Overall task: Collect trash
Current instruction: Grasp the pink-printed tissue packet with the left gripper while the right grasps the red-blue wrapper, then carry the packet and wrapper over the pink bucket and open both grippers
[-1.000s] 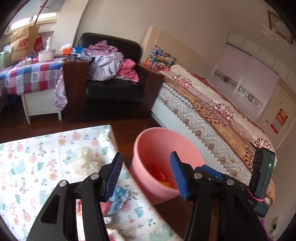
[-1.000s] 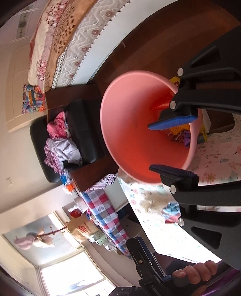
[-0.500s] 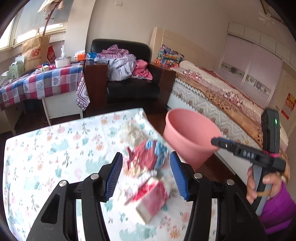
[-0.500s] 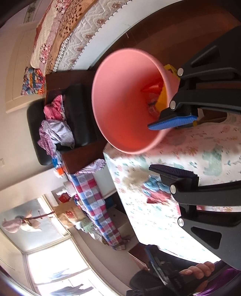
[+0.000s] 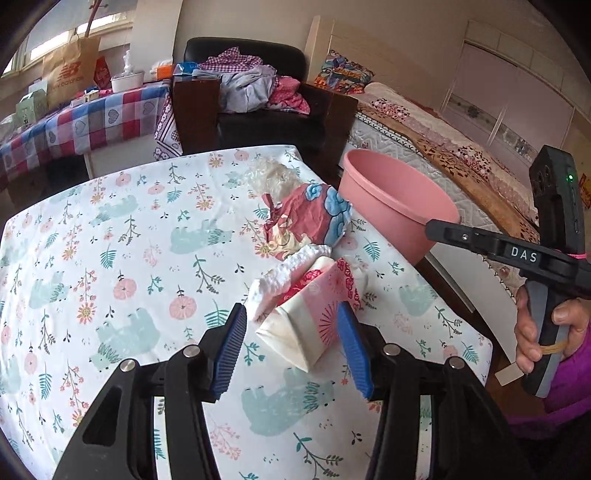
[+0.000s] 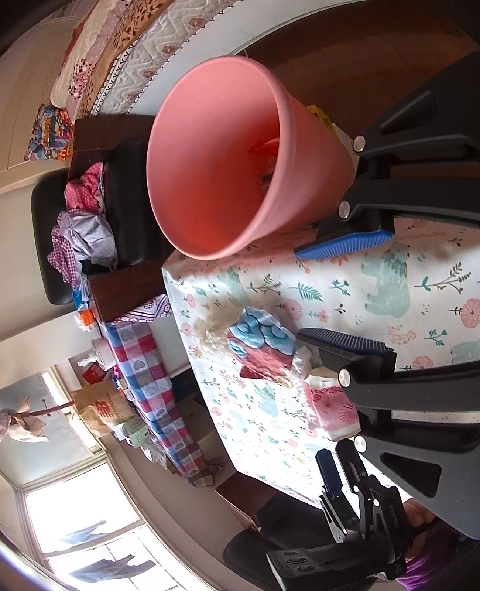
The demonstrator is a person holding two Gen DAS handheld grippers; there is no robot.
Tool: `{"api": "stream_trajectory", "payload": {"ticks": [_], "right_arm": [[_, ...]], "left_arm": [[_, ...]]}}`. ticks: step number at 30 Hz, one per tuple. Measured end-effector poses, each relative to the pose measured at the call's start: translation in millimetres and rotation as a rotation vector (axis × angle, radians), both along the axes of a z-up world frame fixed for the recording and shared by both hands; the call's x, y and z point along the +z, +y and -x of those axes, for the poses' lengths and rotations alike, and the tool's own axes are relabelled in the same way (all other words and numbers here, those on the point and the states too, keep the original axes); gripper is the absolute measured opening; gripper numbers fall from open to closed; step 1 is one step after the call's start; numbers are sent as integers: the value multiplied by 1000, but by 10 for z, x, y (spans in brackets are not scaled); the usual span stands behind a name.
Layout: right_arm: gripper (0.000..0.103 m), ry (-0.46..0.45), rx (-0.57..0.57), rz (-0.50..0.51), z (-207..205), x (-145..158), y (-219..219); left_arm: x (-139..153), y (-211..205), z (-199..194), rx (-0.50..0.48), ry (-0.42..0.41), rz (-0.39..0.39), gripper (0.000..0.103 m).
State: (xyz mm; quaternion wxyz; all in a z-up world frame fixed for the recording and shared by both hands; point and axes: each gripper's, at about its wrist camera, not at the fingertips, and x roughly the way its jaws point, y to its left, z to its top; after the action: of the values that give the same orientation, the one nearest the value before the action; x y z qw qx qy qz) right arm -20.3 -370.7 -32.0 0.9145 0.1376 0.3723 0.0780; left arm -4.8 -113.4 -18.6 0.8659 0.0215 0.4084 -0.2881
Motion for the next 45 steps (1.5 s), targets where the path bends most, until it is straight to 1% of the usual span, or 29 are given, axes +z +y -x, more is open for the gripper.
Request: {"api": "stream_trajectory", "payload": {"ticks": [3, 5, 6, 8, 9, 10, 11, 14, 17, 20, 22, 25, 29, 33, 37, 39, 40, 42, 45], "right_arm": [[40, 7, 13, -1, 8, -14, 58], [39, 12, 21, -2, 4, -17, 74], [40, 14, 26, -1, 7, -19, 94], [39, 19, 36, 0, 13, -29, 117], [39, 24, 43, 2, 15, -37, 138], [39, 29, 48, 4, 11, -46, 143], [39, 34, 52, 4, 12, -61, 147], [39, 53, 62, -11, -15, -104, 192], [40, 67, 75, -26, -57, -129, 239], [39, 75, 92, -32, -123, -143, 286], [39, 73, 95, -26, -199, -146, 323], [39, 63, 95, -14, -365, -115, 354], [39, 53, 86, -11, -636, -61, 355], [39, 52, 89, -10, -912, -7, 383], [40, 80, 90, 20, -1113, -80, 416], [40, 117, 92, 18, -1160, -179, 435], [40, 130, 105, 1, -1149, -225, 456], [39, 119, 144, -36, -1078, -264, 508], [27, 84, 197, -38, -928, -242, 618]], "left_arm": [[-36, -118, -20, -24, -21, -36, 50], [-95, -145, -66, -9, -10, -48, 50], [-126, -148, -93, -5, 6, -42, 48], [-176, -142, -113, -12, 36, -24, 30], [-188, -138, -106, -20, 45, -12, 28], [-190, -129, -101, -29, 50, -4, 18], [-184, -127, -76, -42, 49, 3, 14], [-114, -77, 12, -74, 36, 24, 8], [-10, 51, 96, -74, 22, 56, 8], [80, 243, 164, -50, 15, 88, 8], [127, 392, 203, -11, 7, 102, 8], [147, 595, 225, 53, 18, 124, 8], [126, 767, 224, 110, 31, 126, 8], [102, 846, 211, 138, 43, 137, 8], [88, 861, 182, 143, 56, 148, 8], [81, 856, 177, 141, 57, 147, 8], [79, 854, 174, 141, 58, 147, 8], [71, 857, 179, 142, 61, 147, 8], [58, 861, 169, 148, 67, 145, 8]]}}
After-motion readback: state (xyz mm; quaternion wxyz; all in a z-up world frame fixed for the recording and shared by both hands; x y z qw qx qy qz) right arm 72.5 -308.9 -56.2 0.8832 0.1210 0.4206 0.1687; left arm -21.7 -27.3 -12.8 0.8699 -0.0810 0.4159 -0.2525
